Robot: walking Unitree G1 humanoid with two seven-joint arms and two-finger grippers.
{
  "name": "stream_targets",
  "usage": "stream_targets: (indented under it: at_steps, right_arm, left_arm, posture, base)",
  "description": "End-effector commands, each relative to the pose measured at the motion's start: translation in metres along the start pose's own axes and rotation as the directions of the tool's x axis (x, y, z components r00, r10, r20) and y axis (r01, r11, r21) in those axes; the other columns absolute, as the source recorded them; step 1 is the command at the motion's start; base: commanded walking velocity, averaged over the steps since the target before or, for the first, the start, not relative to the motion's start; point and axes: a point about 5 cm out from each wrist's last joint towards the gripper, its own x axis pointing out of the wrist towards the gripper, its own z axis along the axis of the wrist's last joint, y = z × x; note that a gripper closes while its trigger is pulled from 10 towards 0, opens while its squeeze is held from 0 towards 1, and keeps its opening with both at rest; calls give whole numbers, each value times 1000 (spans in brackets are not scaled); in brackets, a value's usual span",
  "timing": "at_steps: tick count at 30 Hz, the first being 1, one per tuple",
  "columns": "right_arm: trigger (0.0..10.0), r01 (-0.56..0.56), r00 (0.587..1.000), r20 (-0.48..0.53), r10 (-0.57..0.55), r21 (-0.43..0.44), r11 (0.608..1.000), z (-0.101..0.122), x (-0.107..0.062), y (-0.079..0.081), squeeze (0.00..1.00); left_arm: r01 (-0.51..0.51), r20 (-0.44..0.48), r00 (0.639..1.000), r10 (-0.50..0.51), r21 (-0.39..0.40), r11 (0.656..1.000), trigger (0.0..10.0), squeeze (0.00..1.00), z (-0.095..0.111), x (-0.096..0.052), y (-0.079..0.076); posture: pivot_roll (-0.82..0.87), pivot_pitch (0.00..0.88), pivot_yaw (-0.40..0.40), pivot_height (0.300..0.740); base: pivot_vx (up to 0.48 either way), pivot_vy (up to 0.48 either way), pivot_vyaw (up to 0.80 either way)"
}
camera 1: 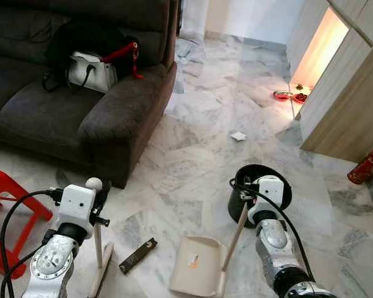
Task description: Sweep floor
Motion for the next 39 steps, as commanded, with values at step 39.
stream_targets:
  at_steps: [39]
  right_arm:
    - [10000, 43, 999, -23, -42, 78, 996, -14, -11, -5, 0]
  left_arm:
    - [-176, 22, 981, 192, 509, 843, 10000, 0, -10, 6, 21]
  posture:
    - [149, 87, -120, 740]
  base:
    - [0, 0, 0]
